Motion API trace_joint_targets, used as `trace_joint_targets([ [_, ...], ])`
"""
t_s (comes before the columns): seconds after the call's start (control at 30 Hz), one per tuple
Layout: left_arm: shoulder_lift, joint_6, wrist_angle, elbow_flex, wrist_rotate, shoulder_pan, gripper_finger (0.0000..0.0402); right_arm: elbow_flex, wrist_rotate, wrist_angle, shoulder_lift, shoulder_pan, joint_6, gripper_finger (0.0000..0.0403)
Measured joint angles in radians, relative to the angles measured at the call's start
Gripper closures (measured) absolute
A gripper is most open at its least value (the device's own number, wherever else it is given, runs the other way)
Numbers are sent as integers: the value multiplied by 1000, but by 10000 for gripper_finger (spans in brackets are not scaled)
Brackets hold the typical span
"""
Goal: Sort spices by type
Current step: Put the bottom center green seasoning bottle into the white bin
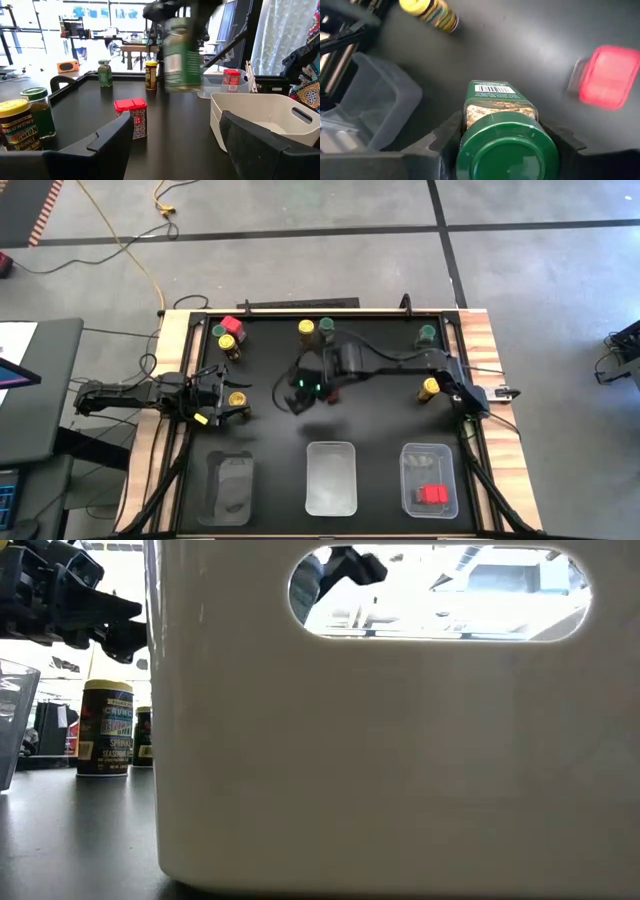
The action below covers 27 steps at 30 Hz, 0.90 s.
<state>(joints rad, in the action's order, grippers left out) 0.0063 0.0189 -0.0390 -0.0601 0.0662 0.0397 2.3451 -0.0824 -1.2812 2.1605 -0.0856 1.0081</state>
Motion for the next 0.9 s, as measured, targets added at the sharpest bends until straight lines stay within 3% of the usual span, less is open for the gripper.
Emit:
trace_joint_targets([
  [0.23,0,0,0,0,0,0,121,0,-75,-112,-5,-133,234,178],
  [0.9,0,0,0,0,0,0,121,-14,-119,-273,21,-374,738,178],
])
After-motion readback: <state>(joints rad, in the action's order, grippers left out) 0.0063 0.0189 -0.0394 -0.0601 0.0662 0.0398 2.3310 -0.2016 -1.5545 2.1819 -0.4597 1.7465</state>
